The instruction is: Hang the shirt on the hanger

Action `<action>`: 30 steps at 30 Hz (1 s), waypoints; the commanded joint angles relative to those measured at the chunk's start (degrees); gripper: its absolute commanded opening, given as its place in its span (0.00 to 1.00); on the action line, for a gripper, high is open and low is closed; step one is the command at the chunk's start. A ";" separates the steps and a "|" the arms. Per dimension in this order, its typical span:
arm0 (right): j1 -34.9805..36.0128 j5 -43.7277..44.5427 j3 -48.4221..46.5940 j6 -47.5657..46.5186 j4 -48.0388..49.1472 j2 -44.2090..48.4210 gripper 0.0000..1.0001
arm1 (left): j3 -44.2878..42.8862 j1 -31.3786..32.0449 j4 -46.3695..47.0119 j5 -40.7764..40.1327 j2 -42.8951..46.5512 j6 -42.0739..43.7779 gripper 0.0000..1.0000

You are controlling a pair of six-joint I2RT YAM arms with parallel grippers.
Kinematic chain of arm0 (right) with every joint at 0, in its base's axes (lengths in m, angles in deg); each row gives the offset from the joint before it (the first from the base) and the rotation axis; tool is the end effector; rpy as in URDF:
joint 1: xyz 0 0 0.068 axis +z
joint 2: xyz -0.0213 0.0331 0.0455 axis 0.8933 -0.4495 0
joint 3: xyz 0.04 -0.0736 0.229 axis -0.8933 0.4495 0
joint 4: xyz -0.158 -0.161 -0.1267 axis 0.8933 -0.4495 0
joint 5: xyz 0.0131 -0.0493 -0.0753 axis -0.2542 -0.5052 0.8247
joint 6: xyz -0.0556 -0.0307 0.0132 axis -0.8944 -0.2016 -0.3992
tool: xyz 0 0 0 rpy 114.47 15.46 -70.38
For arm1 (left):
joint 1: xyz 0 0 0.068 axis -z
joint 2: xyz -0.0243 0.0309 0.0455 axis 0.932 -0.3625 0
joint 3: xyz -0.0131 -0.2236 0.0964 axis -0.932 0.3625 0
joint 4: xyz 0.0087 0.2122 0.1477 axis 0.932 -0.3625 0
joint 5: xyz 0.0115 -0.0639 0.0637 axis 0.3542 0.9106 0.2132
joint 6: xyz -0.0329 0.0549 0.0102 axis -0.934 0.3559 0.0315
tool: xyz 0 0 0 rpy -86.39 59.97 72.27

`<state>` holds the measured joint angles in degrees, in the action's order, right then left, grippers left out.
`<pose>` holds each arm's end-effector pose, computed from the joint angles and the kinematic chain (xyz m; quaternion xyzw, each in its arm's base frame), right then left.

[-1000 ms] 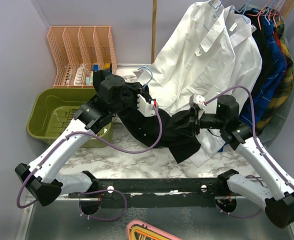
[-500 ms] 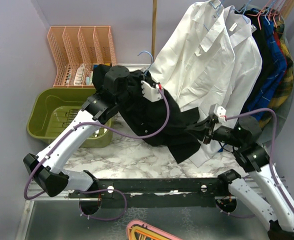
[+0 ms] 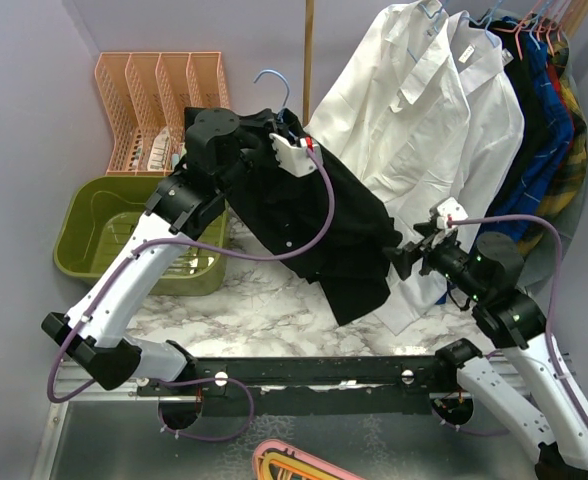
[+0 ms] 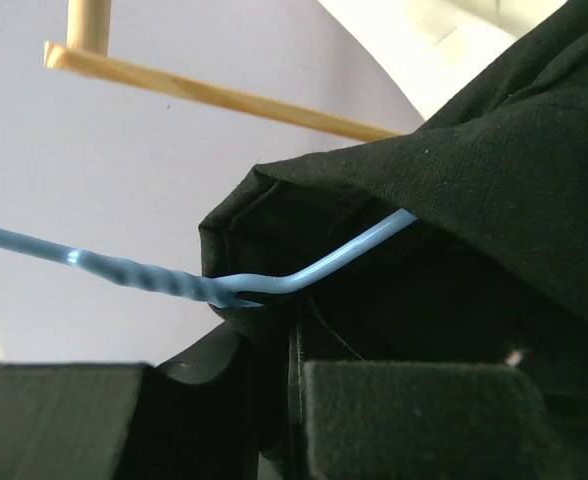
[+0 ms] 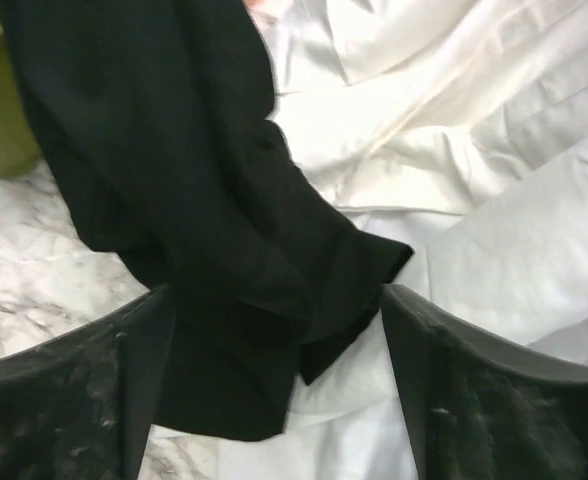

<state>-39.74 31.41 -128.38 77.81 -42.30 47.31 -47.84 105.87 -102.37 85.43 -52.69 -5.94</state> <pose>0.1451 0.0763 0.3179 -0.2514 0.7343 0.2015 0.5975 0.2440 -0.1818 0.4610 0.5685 0.4685 0.1877 0.6496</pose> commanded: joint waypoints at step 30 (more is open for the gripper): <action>4.42 -43.52 -41.09 8.11 26.25 -48.91 0.73 | -7.56 -1.26 -5.67 6.13 -1.53 -6.97 0.00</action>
<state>-38.36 -10.53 -167.11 85.04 -17.29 -0.47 -53.11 104.49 -109.18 89.91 -54.00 -11.86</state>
